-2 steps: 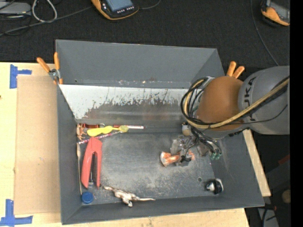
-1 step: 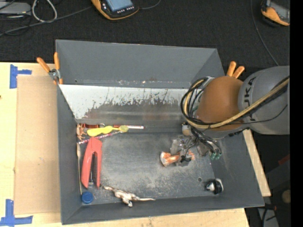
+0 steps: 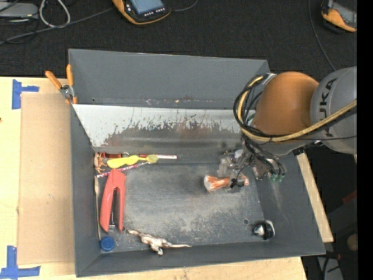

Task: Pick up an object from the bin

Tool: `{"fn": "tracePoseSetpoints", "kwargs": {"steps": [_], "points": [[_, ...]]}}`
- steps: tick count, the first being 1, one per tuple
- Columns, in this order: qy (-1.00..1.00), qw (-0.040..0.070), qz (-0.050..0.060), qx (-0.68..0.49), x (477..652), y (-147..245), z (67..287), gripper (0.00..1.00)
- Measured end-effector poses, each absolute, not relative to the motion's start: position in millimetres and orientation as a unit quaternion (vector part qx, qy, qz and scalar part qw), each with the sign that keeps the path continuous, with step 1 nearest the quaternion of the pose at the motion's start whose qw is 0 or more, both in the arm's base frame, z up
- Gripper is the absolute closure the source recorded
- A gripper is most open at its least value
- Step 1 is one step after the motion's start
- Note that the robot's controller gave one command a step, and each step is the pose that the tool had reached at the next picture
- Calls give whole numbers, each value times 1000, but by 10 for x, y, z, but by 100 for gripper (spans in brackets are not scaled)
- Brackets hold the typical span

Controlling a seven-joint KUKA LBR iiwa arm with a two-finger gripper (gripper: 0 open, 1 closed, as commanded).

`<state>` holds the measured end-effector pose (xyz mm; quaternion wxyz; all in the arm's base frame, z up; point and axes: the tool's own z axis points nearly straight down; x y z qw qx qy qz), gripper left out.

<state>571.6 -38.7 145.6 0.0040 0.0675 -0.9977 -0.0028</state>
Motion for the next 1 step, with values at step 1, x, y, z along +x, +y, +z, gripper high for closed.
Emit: {"fn": "tracePoseSetpoints", "kwargs": {"steps": [1], "points": [[-997,6,-3,71,5716,-417,2280,100]]}}
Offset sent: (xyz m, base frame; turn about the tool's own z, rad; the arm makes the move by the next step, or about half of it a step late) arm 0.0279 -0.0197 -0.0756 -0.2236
